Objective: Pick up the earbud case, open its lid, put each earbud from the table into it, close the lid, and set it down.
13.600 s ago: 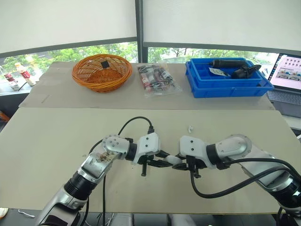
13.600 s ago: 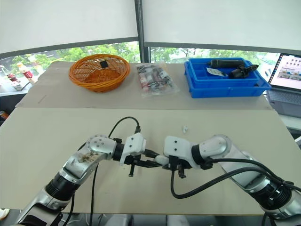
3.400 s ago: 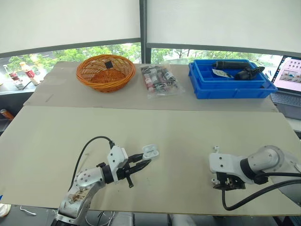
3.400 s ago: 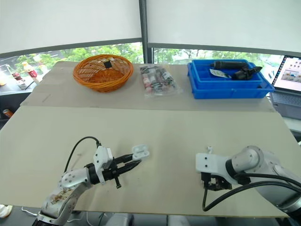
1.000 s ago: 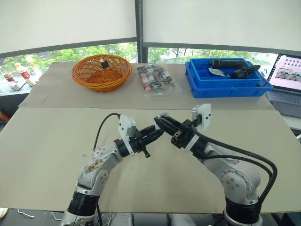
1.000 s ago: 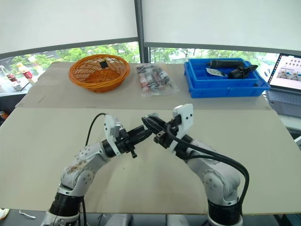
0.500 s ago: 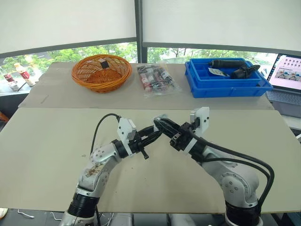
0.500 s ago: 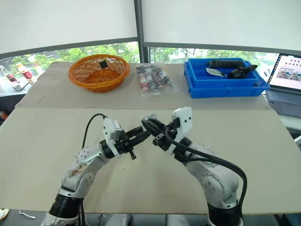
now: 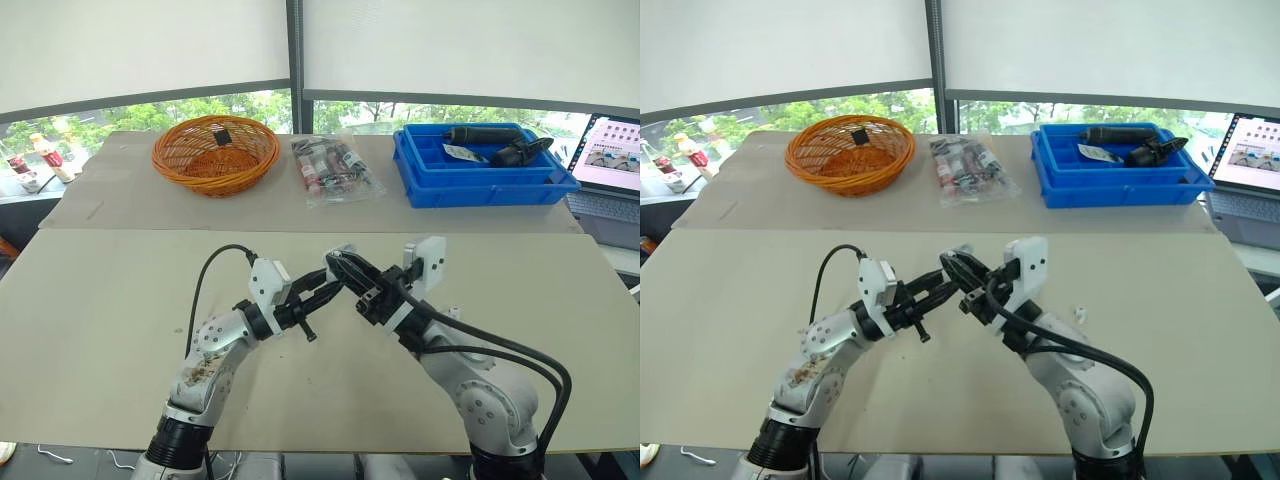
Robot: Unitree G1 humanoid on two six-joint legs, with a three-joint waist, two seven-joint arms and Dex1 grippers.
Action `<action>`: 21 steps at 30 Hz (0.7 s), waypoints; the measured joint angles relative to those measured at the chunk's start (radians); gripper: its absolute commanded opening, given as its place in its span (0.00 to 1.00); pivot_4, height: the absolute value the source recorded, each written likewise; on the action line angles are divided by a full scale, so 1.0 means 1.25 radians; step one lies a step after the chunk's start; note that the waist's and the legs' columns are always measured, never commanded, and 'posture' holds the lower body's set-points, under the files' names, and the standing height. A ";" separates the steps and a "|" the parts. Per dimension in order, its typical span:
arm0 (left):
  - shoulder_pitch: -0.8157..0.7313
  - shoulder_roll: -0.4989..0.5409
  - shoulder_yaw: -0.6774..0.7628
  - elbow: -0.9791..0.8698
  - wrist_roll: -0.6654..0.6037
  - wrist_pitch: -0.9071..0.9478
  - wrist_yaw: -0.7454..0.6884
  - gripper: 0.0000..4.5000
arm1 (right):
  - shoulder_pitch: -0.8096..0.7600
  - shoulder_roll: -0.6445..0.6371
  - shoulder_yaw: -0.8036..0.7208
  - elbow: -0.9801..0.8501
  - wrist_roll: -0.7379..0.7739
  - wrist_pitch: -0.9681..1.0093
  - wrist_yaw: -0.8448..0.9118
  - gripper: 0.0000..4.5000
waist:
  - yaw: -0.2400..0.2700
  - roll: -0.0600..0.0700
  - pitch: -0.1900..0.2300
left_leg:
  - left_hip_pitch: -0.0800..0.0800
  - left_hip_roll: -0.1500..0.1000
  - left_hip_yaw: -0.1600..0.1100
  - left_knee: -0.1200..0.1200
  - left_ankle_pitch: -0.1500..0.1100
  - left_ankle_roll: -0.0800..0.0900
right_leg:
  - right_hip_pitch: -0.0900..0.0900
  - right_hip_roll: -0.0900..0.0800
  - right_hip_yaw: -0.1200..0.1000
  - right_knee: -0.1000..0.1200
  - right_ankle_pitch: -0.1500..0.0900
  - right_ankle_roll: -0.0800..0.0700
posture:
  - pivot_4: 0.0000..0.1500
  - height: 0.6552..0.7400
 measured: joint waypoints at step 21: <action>0.002 0.001 -0.003 0.001 0.010 0.012 0.015 0.11 | 0.028 -0.035 0.081 -0.017 -0.122 -0.067 0.008 0.69 | 0.000 0.000 0.000 | 0.000 0.000 0.000 0.000 0.000 0.000 | 0.000 0.000 0.000 0.000 0.000 0.000 | 1.00 0.86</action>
